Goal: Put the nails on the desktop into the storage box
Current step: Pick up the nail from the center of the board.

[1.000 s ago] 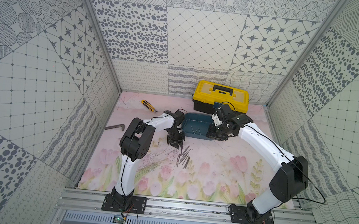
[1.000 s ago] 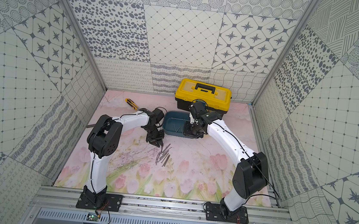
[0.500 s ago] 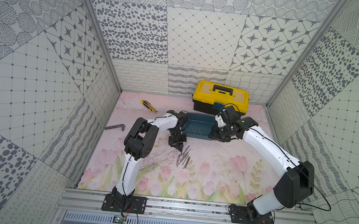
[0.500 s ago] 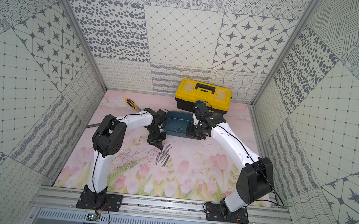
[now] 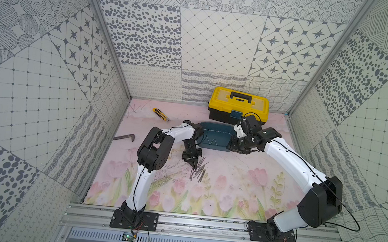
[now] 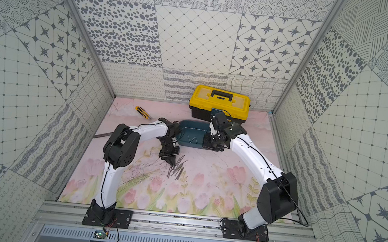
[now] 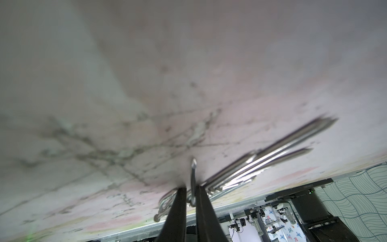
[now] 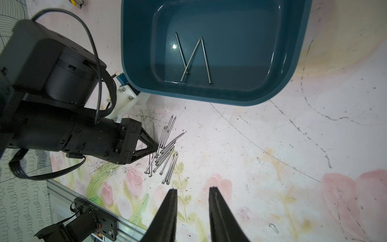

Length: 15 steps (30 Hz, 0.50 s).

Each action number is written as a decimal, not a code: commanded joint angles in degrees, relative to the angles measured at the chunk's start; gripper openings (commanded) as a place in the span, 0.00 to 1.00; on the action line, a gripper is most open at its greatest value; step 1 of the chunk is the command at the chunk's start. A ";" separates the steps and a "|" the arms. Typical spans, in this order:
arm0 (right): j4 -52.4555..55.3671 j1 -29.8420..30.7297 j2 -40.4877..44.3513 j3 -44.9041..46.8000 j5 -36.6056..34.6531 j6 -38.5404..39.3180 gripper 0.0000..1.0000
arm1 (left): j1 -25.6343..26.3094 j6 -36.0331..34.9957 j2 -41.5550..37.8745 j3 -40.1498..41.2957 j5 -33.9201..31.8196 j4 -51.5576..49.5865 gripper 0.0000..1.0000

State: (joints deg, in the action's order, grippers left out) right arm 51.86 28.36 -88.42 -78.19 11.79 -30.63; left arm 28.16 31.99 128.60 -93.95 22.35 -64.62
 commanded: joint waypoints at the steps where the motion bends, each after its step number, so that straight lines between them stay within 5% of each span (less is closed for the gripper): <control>1: -1.77 -0.23 1.14 0.37 0.59 0.35 0.32 | 0.49 -3.19 3.57 0.81 -24.82 1.21 0.14; 15: -1.76 -0.35 1.99 -0.19 2.35 -0.89 0.32 | -1.41 -2.90 1.63 -1.59 -28.20 5.26 0.16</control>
State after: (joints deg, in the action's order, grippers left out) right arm 51.57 28.23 -88.42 -78.19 13.34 -30.98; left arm 28.08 30.37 127.55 -93.86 14.83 -69.89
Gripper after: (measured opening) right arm 0.317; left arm 0.160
